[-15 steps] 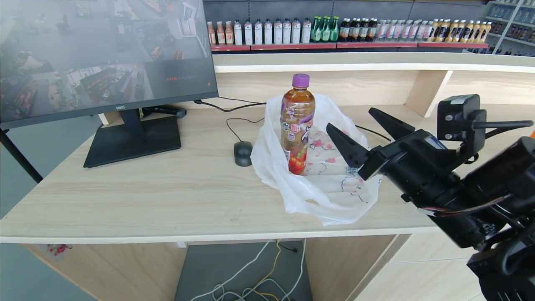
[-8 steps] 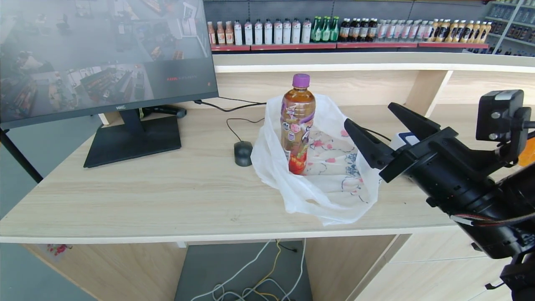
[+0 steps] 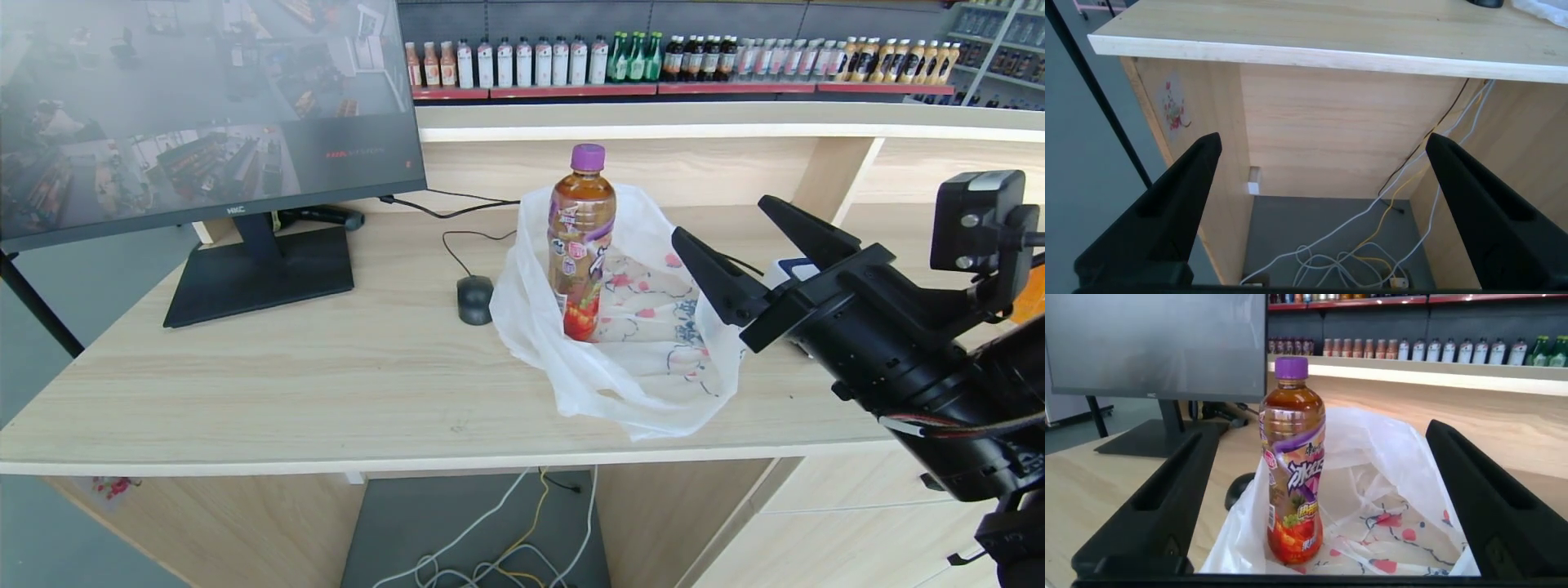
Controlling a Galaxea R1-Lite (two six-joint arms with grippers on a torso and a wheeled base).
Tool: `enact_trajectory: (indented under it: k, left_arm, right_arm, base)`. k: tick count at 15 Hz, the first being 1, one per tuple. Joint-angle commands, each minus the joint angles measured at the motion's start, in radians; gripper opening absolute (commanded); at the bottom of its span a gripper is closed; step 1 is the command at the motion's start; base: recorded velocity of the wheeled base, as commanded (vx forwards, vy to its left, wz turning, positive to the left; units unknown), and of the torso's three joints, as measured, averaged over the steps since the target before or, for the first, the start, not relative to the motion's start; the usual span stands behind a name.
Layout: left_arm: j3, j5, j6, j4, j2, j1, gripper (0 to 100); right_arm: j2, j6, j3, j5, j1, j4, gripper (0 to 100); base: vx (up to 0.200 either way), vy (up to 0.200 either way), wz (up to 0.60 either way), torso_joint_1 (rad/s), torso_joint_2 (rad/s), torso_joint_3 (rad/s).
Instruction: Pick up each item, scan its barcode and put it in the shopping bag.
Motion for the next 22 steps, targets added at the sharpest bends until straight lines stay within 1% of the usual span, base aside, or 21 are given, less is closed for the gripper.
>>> enact_trajectory:
  k: [1,3,6,22]
  left_arm:
    - [0.000,0.001,0.000,-0.001,0.000,0.001,100]
    - [0.000,0.001,0.000,-0.001,0.000,0.001,100]
    - [0.000,0.001,-0.007,0.001,0.000,0.001,100]
    - [0.000,0.001,-0.011,0.001,0.000,0.001,100]
  right_arm:
    - [0.017,-0.001,-0.001,0.000,0.000,-0.001,100]
    - [0.021,-0.002,-0.001,0.002,0.003,-0.001,100]
    - [0.024,-0.004,0.000,0.002,0.003,-0.001,100]
    - [0.038,-0.011,0.017,0.002,0.005,-0.001,100]
  base:
    - [0.000,0.000,0.00,0.000,0.00,0.000]
    - [0.000,0.000,0.00,0.000,0.00,0.000]
    - [0.000,-0.200,0.00,-0.002,0.00,0.005]
    - [0.000,-0.200,0.00,0.003,0.00,0.001]
